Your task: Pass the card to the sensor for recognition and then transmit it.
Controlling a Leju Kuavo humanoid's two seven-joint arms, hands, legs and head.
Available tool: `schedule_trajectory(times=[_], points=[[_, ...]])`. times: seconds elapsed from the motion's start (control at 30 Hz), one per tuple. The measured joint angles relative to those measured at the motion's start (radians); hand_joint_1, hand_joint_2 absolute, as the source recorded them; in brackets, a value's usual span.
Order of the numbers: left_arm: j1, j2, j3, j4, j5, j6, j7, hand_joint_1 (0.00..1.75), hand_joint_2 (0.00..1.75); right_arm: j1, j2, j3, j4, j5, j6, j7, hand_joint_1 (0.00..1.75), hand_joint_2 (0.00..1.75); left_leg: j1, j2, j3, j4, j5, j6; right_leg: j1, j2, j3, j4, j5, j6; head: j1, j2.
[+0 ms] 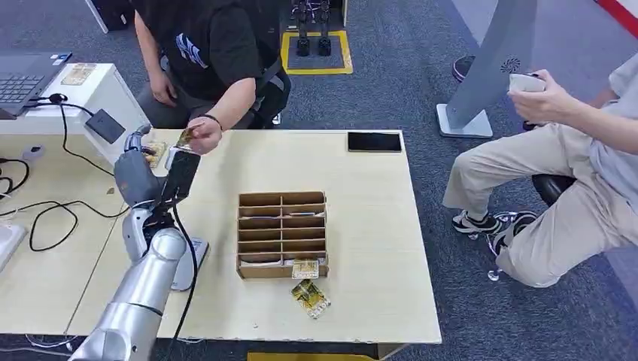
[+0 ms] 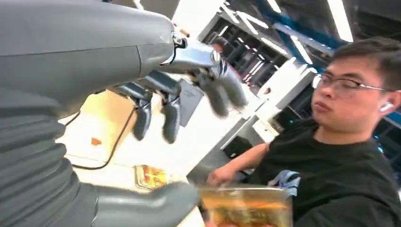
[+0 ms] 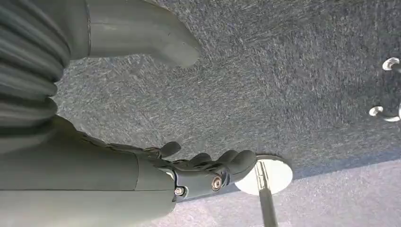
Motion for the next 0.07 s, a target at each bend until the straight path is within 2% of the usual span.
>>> schedule_trajectory(times=[0.07], points=[[0.0,0.0,0.007,0.005,0.004,0.001,-0.001,0.0,1.75,0.0,0.0,0.0,0.0,0.0,0.0,0.0,0.0,1.75,0.0,0.0,0.0,0.0,0.0,0.0,0.0,0.0,0.0,0.0,0.0,0.0,0.0,0.0]])
